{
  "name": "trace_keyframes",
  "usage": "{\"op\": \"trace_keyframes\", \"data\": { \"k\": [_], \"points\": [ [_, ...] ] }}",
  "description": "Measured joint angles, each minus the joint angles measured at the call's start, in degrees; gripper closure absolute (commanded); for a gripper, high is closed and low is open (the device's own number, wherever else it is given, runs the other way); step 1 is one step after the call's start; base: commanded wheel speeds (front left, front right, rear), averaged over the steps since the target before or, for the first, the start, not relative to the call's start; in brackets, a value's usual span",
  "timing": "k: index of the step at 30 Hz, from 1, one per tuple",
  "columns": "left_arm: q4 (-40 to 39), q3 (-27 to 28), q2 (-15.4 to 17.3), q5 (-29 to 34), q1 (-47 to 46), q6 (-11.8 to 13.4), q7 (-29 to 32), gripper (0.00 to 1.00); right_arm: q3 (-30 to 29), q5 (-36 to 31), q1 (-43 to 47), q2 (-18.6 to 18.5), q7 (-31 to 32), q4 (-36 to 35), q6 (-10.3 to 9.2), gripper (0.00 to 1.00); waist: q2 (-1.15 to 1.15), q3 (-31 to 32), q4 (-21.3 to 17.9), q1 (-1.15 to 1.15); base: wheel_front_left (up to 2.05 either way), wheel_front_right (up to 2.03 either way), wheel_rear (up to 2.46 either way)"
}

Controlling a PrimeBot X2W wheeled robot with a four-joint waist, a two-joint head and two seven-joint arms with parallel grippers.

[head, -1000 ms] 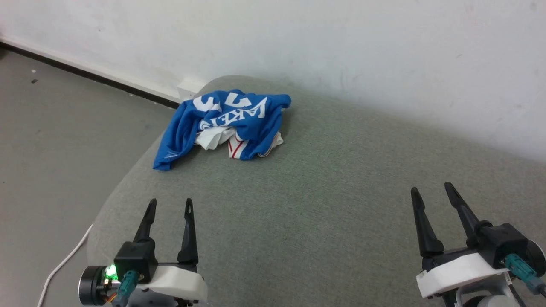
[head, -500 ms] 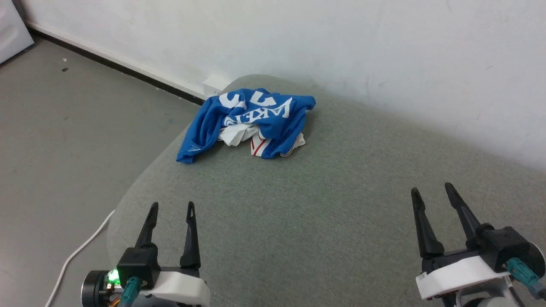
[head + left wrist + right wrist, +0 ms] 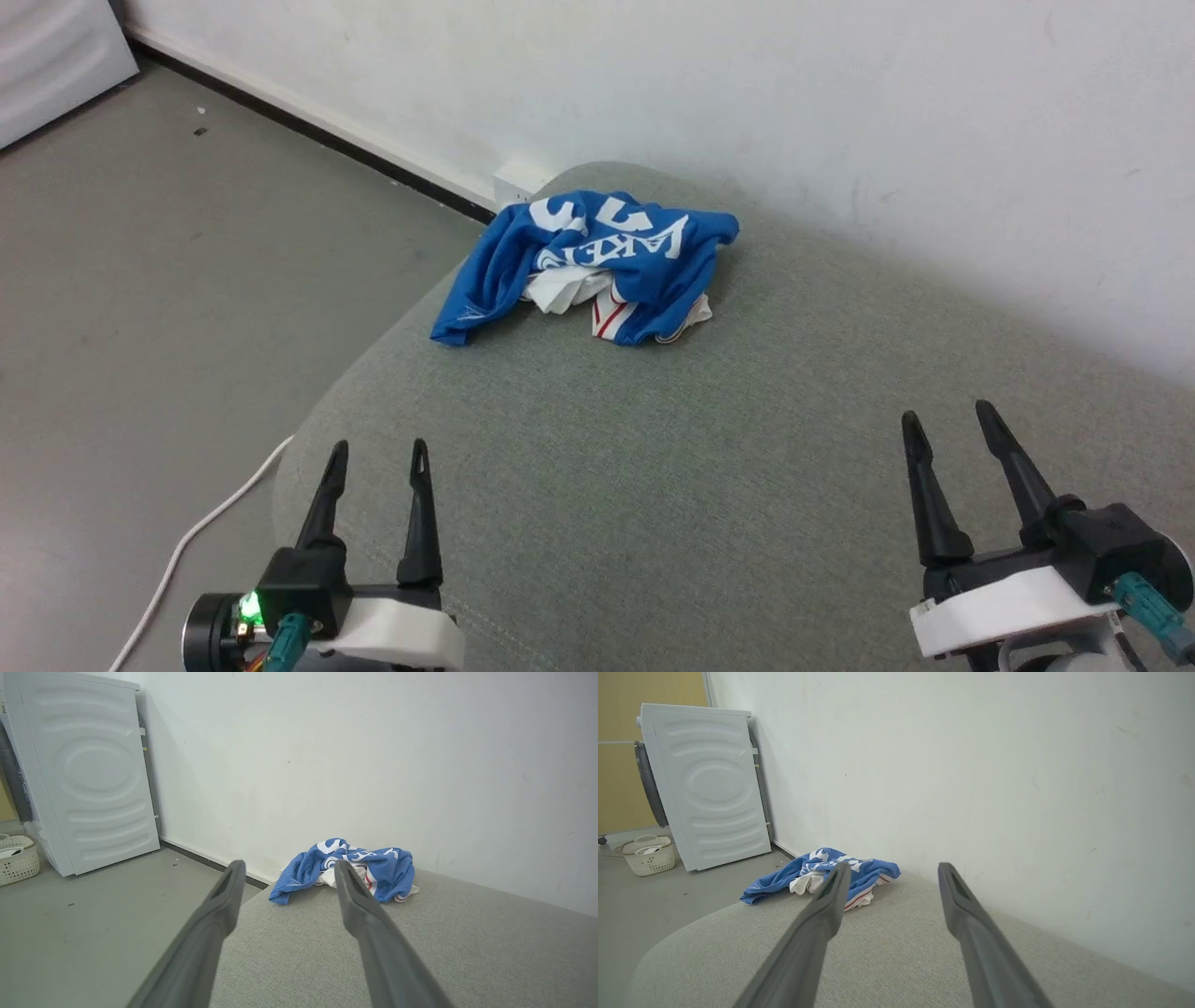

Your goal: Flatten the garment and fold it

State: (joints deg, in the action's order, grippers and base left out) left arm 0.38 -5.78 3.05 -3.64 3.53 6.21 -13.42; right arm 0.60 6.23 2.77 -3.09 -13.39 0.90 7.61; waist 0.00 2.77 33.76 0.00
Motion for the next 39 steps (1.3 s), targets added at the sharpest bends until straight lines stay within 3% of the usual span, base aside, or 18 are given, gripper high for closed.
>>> {"op": "trace_keyframes", "data": {
  "k": [11,22,30,35,39],
  "points": [
    [0.0,-1.4,0.0,-0.4,0.0,0.5,-1.3,0.00,-0.1,0.2,0.3,0.0,-1.3,-0.1,0.00,0.00,0.01,-0.6,2.4,0.00,0.00,0.00,0.00],
    [-0.6,-1.0,0.0,-1.7,0.0,0.8,-1.3,0.00,-0.1,-0.3,0.5,0.0,-1.3,-0.3,0.00,0.00,0.01,-1.4,1.2,0.00,0.00,0.00,0.00],
    [5.8,0.4,2.2,-4.1,-6.7,-4.1,-0.3,0.00,0.1,-3.9,-0.6,0.1,-1.3,-2.5,0.00,0.00,0.01,-5.0,-1.9,0.01,0.00,0.00,0.00],
    [11.9,1.9,5.7,-6.7,-18.4,-7.7,5.7,0.00,1.0,-5.3,-2.1,-0.3,-1.3,-4.6,-0.01,0.00,0.01,-8.4,-5.0,0.01,0.00,0.00,0.00],
    [16.7,1.5,9.4,-6.2,-27.3,-8.9,13.4,0.00,1.4,-5.4,-4.0,-1.3,-1.4,-6.4,-0.01,0.00,0.01,-11.7,-7.9,0.01,0.00,0.00,0.00]
  ]
}}
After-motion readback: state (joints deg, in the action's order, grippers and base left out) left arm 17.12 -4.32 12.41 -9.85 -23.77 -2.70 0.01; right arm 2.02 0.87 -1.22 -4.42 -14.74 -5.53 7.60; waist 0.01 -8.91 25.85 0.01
